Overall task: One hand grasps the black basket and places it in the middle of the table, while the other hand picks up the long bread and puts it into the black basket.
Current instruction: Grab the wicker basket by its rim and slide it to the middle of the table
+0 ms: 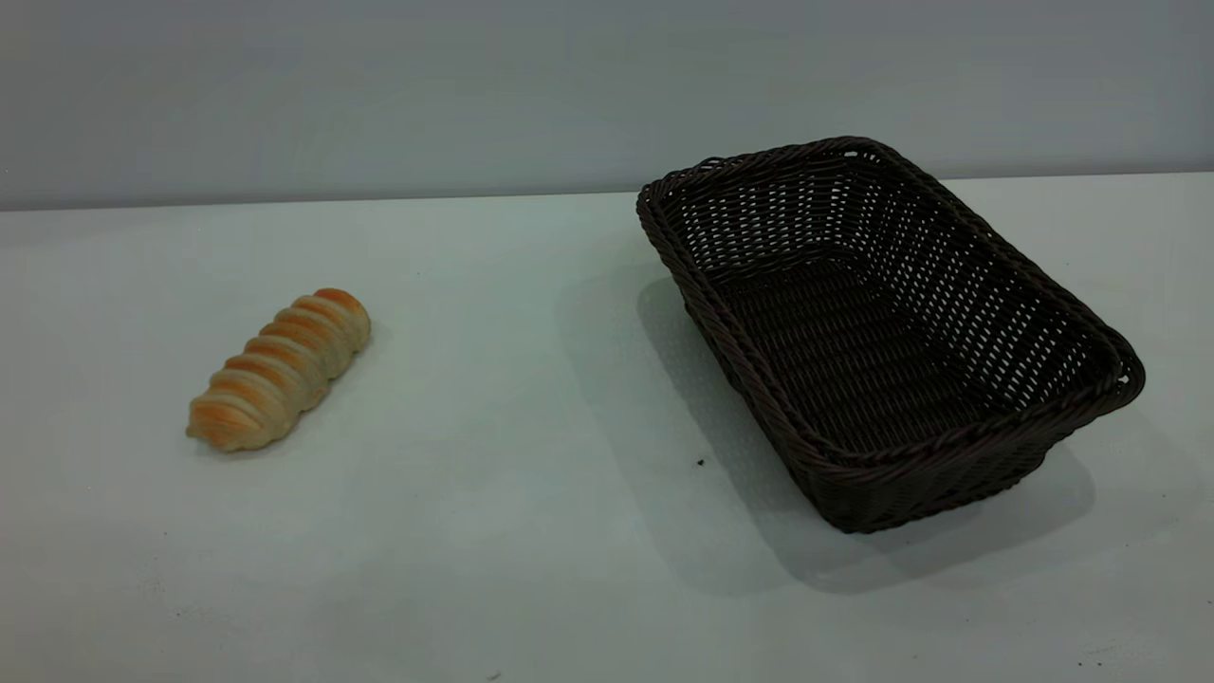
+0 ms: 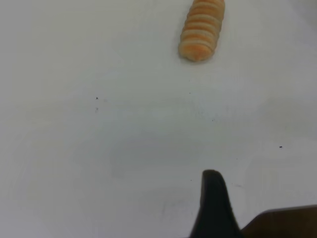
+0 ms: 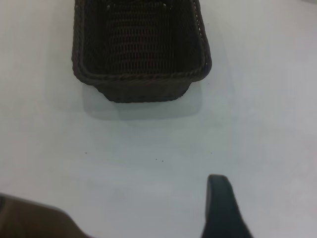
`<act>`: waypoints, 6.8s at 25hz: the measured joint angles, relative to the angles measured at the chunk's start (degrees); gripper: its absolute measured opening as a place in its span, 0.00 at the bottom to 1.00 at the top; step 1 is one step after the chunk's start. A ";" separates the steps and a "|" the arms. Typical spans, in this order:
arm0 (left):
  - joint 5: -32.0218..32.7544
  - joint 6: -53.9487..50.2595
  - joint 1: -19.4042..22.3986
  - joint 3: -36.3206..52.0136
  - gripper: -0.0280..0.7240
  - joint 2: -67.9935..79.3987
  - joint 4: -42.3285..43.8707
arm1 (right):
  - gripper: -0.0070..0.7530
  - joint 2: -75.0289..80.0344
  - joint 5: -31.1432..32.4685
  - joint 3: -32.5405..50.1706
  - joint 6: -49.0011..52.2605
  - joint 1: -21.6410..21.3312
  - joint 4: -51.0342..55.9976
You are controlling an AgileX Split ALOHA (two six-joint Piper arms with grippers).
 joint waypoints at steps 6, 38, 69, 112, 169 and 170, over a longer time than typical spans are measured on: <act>0.00 0.00 0.00 0.00 0.78 0.00 0.00 | 0.63 0.00 0.00 0.00 0.00 0.00 0.00; 0.00 -0.10 0.00 0.00 0.78 0.00 -0.05 | 0.63 0.00 0.00 0.00 0.00 0.00 0.00; -29.48 -6.02 0.00 -2.71 0.78 26.59 -1.35 | 0.61 56.15 -24.59 -0.17 0.99 0.00 14.05; -33.51 -7.50 0.00 -2.71 0.74 27.45 -1.52 | 0.61 114.77 -53.69 -15.26 -9.64 8.59 69.82; -30.15 -7.56 0.00 -2.71 0.74 27.45 -1.42 | 0.34 135.21 -19.03 -64.71 1.02 22.80 15.44; -30.15 -7.56 0.00 -2.71 0.74 27.45 -1.42 | 0.34 135.21 -19.08 -64.76 0.79 22.80 15.49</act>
